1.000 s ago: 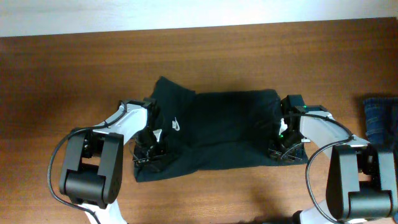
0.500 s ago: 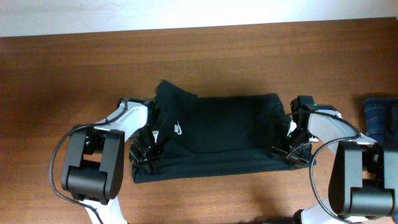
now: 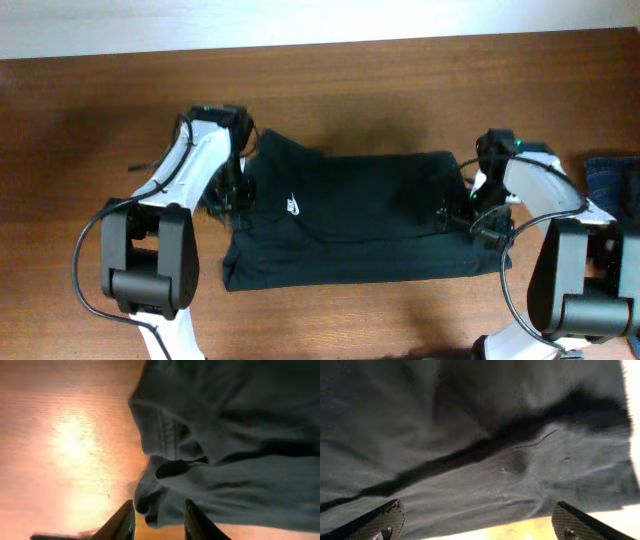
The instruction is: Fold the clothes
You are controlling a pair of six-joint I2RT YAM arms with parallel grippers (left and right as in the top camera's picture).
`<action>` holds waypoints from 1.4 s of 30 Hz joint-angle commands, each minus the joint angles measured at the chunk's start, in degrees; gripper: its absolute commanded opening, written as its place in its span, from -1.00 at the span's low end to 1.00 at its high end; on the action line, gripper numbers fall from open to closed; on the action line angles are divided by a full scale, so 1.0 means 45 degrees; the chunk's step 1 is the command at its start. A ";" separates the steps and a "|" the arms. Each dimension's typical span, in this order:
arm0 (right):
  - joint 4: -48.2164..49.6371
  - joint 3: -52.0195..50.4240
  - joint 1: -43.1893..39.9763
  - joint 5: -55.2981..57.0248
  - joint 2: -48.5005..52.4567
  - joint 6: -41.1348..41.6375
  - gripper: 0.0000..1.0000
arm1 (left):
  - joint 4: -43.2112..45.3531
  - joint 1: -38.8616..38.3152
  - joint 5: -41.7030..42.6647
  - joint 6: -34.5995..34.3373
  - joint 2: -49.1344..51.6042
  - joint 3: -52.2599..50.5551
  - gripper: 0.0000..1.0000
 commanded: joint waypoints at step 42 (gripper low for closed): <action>0.6703 0.2710 -0.0068 -0.0806 0.2968 -0.4891 1.00 | 0.9534 0.0034 0.2171 0.2788 0.2720 0.1681 0.96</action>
